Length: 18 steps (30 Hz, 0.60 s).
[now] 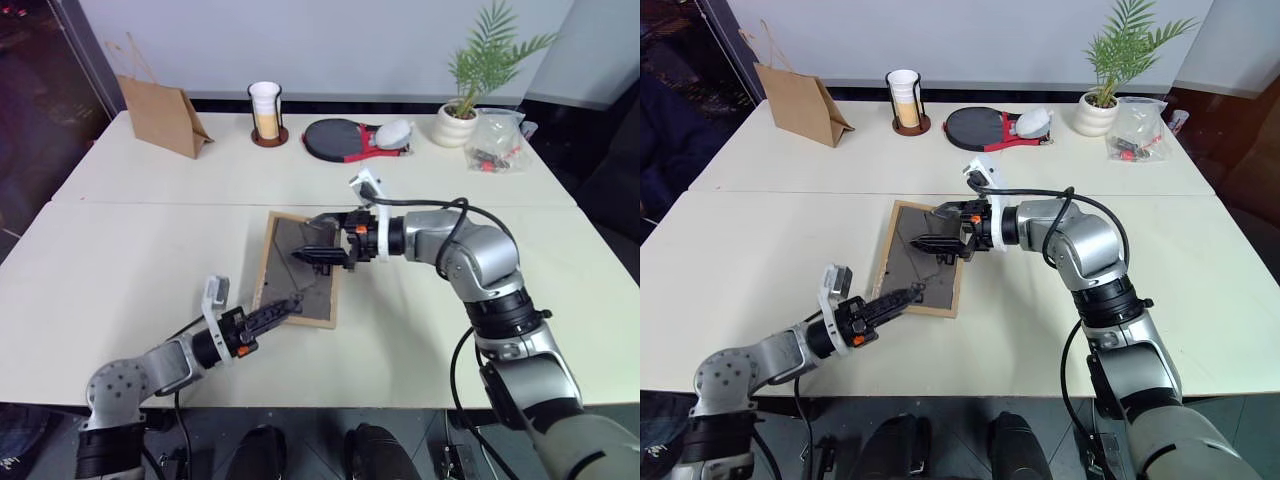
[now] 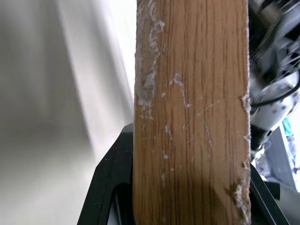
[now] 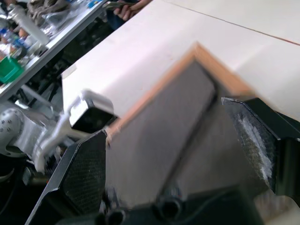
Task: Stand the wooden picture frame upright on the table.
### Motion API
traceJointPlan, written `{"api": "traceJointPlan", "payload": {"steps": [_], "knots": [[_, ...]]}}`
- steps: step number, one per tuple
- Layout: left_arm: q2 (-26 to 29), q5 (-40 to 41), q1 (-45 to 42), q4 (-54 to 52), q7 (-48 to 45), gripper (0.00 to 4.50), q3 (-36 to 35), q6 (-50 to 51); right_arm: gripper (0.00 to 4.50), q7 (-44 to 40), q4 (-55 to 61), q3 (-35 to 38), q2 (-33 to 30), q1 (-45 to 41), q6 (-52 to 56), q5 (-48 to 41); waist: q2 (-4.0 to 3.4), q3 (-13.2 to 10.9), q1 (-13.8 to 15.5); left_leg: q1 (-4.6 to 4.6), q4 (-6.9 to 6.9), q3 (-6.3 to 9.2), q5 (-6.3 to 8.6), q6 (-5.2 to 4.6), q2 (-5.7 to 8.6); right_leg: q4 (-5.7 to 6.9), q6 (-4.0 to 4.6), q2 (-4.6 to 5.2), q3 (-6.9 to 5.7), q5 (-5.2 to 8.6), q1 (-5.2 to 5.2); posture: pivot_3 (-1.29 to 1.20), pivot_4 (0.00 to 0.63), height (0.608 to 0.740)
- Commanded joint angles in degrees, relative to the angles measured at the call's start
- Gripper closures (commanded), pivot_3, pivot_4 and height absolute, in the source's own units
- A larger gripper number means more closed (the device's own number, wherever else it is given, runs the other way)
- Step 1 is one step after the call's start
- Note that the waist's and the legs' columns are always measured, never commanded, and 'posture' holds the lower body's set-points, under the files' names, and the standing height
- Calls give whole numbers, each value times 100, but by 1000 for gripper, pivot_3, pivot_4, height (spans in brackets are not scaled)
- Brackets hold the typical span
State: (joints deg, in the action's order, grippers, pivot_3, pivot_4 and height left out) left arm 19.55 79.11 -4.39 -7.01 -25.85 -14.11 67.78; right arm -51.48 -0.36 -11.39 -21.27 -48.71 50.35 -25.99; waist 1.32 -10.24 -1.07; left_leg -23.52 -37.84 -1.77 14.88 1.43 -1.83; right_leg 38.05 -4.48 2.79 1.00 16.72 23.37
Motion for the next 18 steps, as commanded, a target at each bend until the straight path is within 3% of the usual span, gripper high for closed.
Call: {"api": "traceJointPlan", "payload": {"steps": [1, 18], "knots": [[-8, -117, 128, -212, -443, 3407, 83, -221, 65, -65, 62, -5, 97, -180, -73, -60, 0, 0, 2, 0, 0, 0, 0, 0, 0, 0, 0, 0, 0, 0, 0, 0, 150, 740], [131, -847, 560, -12, -1586, 3407, 344, -680, 65, -162, -161, -285, 212, -70, -122, 123, 0, 0, -13, 2, 44, -1, -1, 3, 1, -9, 8, 12, 1, 4, 18, 0, 150, 740]]}}
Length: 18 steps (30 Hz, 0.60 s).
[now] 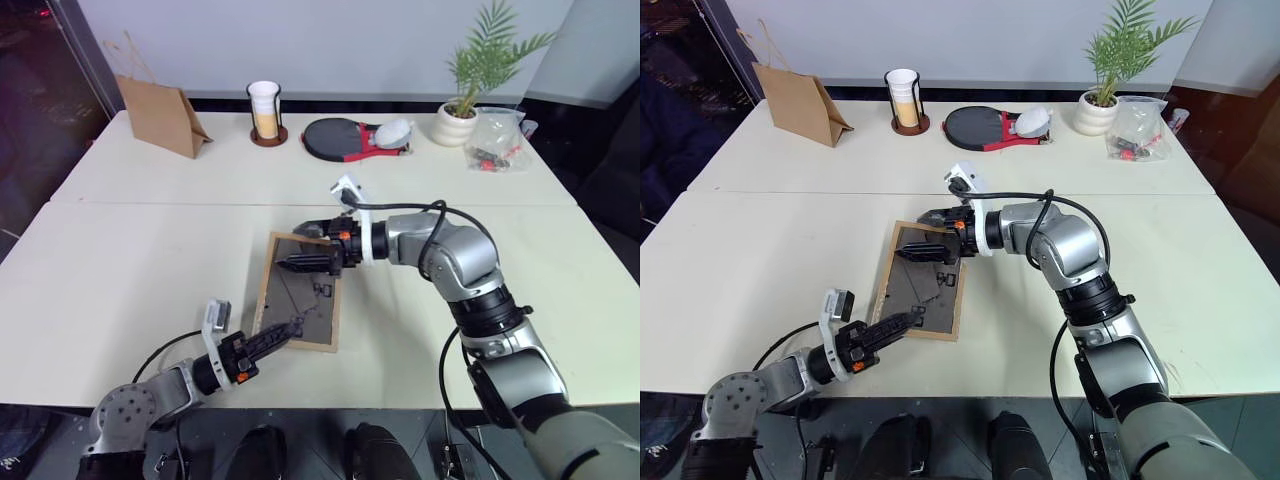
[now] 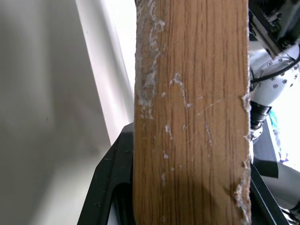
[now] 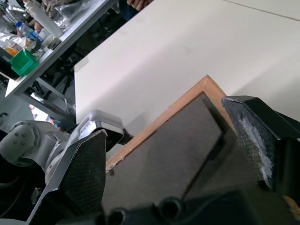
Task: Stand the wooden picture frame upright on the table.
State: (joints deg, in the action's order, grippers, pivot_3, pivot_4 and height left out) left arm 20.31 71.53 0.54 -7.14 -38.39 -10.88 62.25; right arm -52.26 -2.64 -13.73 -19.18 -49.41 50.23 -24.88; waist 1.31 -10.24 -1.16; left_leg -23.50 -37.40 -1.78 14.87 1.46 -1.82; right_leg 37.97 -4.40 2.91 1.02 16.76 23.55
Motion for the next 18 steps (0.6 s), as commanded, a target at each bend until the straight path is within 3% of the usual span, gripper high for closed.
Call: {"api": "traceJointPlan", "payload": {"steps": [1, 9, 18], "knots": [[64, -137, 72, 34, -395, 3407, 31, -153, 65, -103, 79, -77, 2, 22, -114, 15, 0, 0, -6, 0, 7, -1, -1, 2, 0, -2, 1, 0, 1, 1, 2, 0, 150, 740], [15, -560, 147, 337, -876, 3407, 151, -426, 65, -230, 307, -232, 25, 158, -47, -24, -11, 7, -16, 11, 24, -2, -2, 4, 0, -6, 7, 1, 2, 4, 1, 0, 150, 740], [15, -857, 313, 524, -1283, 3407, 197, -583, 65, -276, 561, -293, 14, 202, 37, -92, -96, 58, -68, 16, 32, -2, -2, 4, 0, -6, 22, 5, 2, 12, 0, 0, 150, 740]]}}
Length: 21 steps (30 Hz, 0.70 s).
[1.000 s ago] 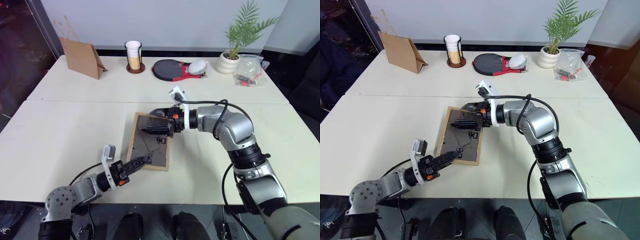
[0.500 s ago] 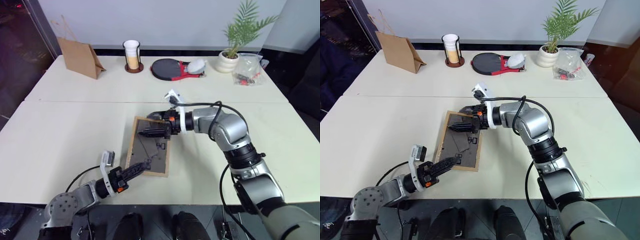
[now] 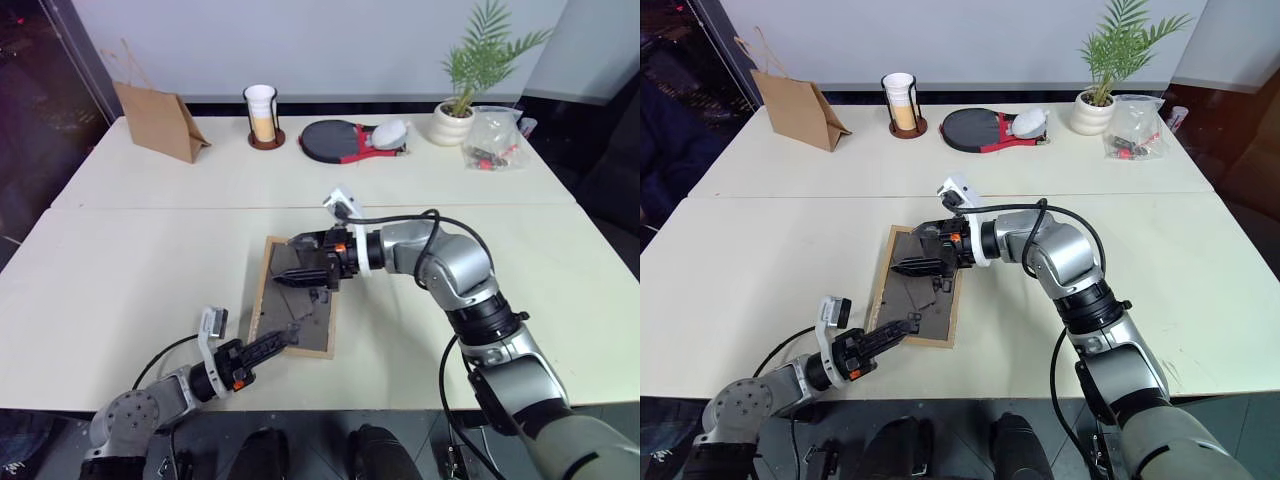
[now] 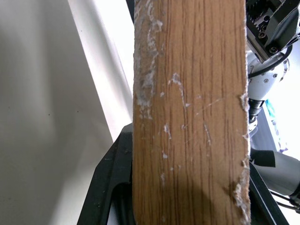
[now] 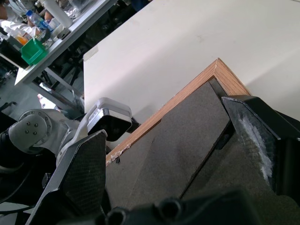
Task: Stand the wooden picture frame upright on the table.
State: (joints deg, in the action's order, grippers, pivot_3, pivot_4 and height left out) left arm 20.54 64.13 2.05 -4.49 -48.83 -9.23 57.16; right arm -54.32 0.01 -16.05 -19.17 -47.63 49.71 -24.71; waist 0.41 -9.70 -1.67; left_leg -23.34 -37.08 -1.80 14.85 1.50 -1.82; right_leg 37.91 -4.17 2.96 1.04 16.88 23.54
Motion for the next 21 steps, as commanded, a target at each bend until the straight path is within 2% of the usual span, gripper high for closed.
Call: {"api": "traceJointPlan", "payload": {"steps": [1, 12, 17, 21], "knots": [[-3, -143, 172, 282, -268, 3407, 31, -84, 65, -67, 336, -43, 14, 18, 113, -132, -14, 8, -37, 0, 0, 0, 0, 0, 0, 0, 0, 0, 0, 0, 0, 0, 150, 740], [44, -42, -166, 848, -300, 3407, -317, 99, 65, -37, 1423, 217, -256, 119, 737, -669, -71, 42, -82, 13, 2, 3, 0, -1, 0, 2, 1, -1, -1, 1, -11, 0, 150, 740], [12, 16, -643, 1305, -177, 3407, -444, 242, 65, -31, 1840, 296, -387, 178, 936, -914, -79, 47, -62, 46, 6, 6, -2, -3, 0, 8, 24, -2, -4, 10, -40, 0, 150, 740], [-93, 173, -787, 1143, 129, 3407, -539, 441, 65, -34, 2018, 300, -534, 219, 934, -964, -72, 44, -56, 60, 9, 8, -16, -28, 0, 9, 42, -2, -11, 1, -51, 0, 150, 740]]}}
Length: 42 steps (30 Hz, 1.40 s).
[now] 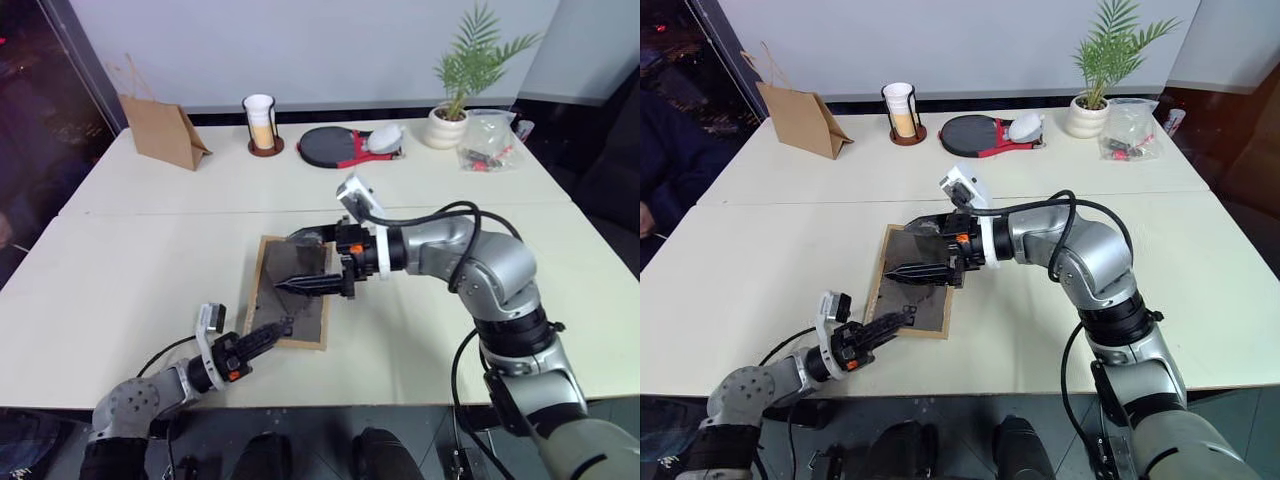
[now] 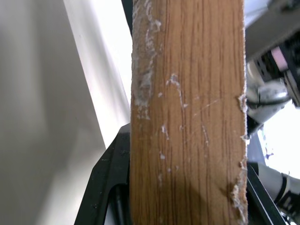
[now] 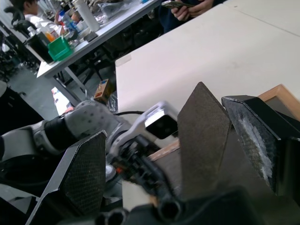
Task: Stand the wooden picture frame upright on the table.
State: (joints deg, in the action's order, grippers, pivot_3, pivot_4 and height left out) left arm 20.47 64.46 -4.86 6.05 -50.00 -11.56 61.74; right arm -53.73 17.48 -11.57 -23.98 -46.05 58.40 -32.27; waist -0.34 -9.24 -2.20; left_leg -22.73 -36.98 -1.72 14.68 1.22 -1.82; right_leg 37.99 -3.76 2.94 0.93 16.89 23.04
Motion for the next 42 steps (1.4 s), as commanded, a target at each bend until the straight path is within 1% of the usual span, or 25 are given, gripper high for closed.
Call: {"api": "traceJointPlan", "payload": {"steps": [1, 2, 3, 5, 6, 7, 11, 13, 16, 19, 22, 24, 26, 28, 30, 32, 35, 38, 42], "knots": [[-110, 187, -88, -2, 319, 3407, -333, 38, 65, -88, 285, -157, -77, 64, 48, -199, 6, -3, -5, 0, 0, 1, 0, 0, 0, 0, 3, 0, -1, -2, -1, 0, 150, 740], [-386, 903, -248, -682, 1340, 3407, -327, 155, 65, -71, 282, -175, -112, 68, -55, -120, 14, -7, -5, 0, -1, 1, -1, -1, 0, 0, 4, 0, 0, -3, -2, 0, 150, 740], [-589, 1485, -376, -1191, 2145, 3407, -317, 228, 65, -39, 248, -174, -144, 60, -127, -50, 29, -16, 16, -2, -3, 1, -1, -2, 0, 0, 4, 0, 0, -3, -2, 0, 150, 740], [-772, 2283, -526, -1702, 3218, 3407, -320, 283, 65, -33, 197, -186, -287, 37, -333, 113, 61, -25, 63, -35, -10, 5, -2, -3, -4, -2, -2, 8, -6, -6, 19, 0, 150, 740], [-716, 2357, -483, -1655, 3271, 3407, -364, 317, 65, -72, 196, -188, -396, 32, -489, 219, 72, -29, 96, -65, -16, 5, -17, 4, -4, -2, -25, 8, -8, -19, 47, 0, 150, 740], [-659, 2453, -433, -1611, 3333, 3407, -402, 345, 65, -128, 197, -175, -515, 36, -697, 332, 92, -33, 99, -76, -17, 5, -23, 14, -2, -2, -50, 9, -8, -33, 54, 0, 150, 740], [-353, 3494, -505, -1832, 4073, 3407, -348, 233, 65, -313, 137, 67, -1099, 104, -1668, 812, 98, -34, 120, -88, 14, 2, -21, 15, -1, -52, -55, 0, -8, -33, 59, 0, 150, 740], [-197, 4029, -567, -1934, 4488, 3407, -265, 60, 65, -348, 89, 147, -1310, 146, -1921, 945, 116, -45, 148, -98, 19, 2, -21, 15, -2, -71, -55, 1, -11, -34, 60, 0, 150, 740], [132, 4733, -608, -2140, 4978, 3407, -129, -202, 65, -379, -40, 275, -1703, 241, -2389, 1287, 118, -47, 149, -119, 7, 4, -21, 15, 3, -80, -55, 14, -17, -33, 62, 0, 150, 740], [259, 4854, -599, -2240, 5107, 3407, -71, -337, 65, -512, -110, 305, -1998, 401, -2751, 1452, 118, -48, 147, -120, 2, 2, -18, 10, 17, -88, -43, 29, -17, -27, 58, 0, 150, 740], [298, 4854, -559, -2249, 5107, 3407, -63, -376, 65, -445, -267, 243, -2099, 525, -3241, 1778, 121, -50, 144, -118, -4, 2, -17, 7, 19, -92, -34, 29, -19, -22, 50, 0, 150, 740], [287, 4854, -531, -2254, 5085, 3407, -61, -373, 65, -261, -479, 132, -2050, 595, -3855, 2208, 121, -50, 142, -117, -5, 0, -18, 7, 19, -89, -35, 26, -19, -22, 50, 0, 150, 740], [258, 4854, -509, -2268, 5105, 3407, -42, -393, 65, -28, -814, -45, -2007, 666, -4822, 2801, 121, -50, 144, -114, -5, 0, -19, 8, 19, -89, -35, 22, -19, -22, 49, 0, 150, 740], [218, 4854, -484, -2268, 5139, 3407, -32, -412, 65, 411, -1275, -191, -1917, 646, -5903, 3444, 121, -50, 150, -114, -9, -2, -19, 8, 17, -89, -38, 9, -18, -24, 47, 0, 150, 740], [124, 4854, -447, -2242, 5234, 3407, -39, -450, 65, 1175, -1834, -305, -1770, 531, -7101, 4182, 121, -50, 147, -114, -15, -3, -20, 9, 14, -90, -47, -8, -14, -29, 44, 0, 150, 740], [60, 4854, -410, -2234, 5282, 3407, -50, -458, 65, 1993, -2342, -415, -1688, 423, -8236, 4946, 122, -51, 145, -111, -16, -6, -21, 12, 13, -90, -55, -18, -6, -33, 43, 0, 150, 740], [-103, 4854, -319, -2255, 5392, 3407, -73, -496, 65, 3456, -2908, -650, -1645, 324, -9593, 6286, 122, -51, 148, -110, -16, -6, -30, 27, 10, -89, -58, -24, -4, -34, 44, 0, 150, 740], [-232, 4854, -261, -2283, 5509, 3407, -75, -529, 65, 4468, -3282, -776, -1529, 238, -10305, 7087, 123, -52, 144, -107, -15, -7, -43, 49, 9, -88, -59, -28, -2, -34, 43, 0, 150, 740], [-427, 4854, -193, -2324, 5670, 3407, -87, -556, 65, 5419, -3633, -965, -1357, -13, -10780, 7893, 124, -52, 140, -103, -17, -8, -48, 58, 9, -80, -59, -28, 1, -35, 41, 0, 150, 740]]}}
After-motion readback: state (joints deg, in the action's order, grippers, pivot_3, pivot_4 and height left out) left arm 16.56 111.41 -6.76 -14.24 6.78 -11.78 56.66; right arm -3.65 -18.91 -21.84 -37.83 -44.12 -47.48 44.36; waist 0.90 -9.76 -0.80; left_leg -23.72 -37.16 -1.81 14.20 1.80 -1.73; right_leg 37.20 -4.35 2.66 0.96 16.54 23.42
